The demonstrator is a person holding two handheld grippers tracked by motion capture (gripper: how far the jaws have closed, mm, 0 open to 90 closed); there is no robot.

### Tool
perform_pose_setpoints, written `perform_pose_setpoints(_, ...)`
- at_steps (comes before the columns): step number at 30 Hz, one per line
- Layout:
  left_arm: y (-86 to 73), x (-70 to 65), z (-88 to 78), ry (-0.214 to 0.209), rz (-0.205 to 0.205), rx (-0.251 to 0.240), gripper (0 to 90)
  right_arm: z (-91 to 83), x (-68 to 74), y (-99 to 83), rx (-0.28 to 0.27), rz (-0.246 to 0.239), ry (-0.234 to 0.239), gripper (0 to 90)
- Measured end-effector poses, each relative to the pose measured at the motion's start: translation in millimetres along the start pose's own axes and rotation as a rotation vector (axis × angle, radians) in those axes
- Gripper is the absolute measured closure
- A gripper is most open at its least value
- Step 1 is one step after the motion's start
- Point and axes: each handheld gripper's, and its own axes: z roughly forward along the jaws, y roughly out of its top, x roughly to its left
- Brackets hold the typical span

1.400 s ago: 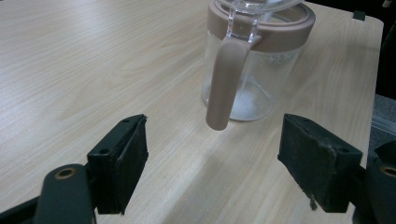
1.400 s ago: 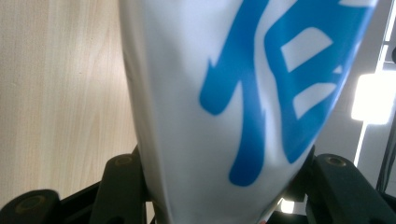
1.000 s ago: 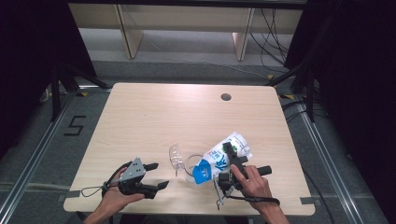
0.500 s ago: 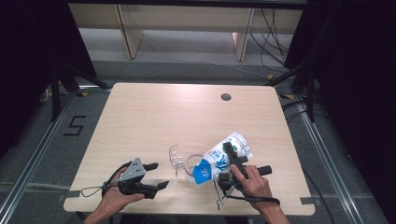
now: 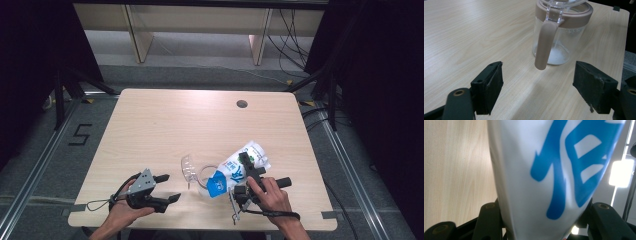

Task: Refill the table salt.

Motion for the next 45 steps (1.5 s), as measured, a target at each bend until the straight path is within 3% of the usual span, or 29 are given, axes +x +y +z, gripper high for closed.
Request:
perform_pose_setpoints(7,-0.1,0.1,0.0,0.000,-0.001,-0.001,23.3,-0.7,1.1,0.5,0.004,0.012,-0.006,49.6)
perform_pose_setpoints(9,-0.1,0.0,0.2,0.000,-0.001,-0.001,23.3,1.8,-1.3,0.9,-0.039,-0.034,-0.034,49.6)
perform_pose_setpoints(11,-0.1,-0.1,0.2,-0.001,-0.001,0.000,23.3,0.2,2.6,1.1,-0.016,0.014,-0.027,49.6)
perform_pose_setpoints(23,-0.2,-0.1,0.3,-0.001,-0.002,-0.001,23.3,-0.4,0.3,1.9,-0.013,-0.010,-0.019,49.9)
perform_pose_setpoints(45,-0.2,-0.2,0.2,-0.001,0.001,0.002,23.3,-0.8,1.2,1.9,-0.007,0.002,-0.016,50.2)
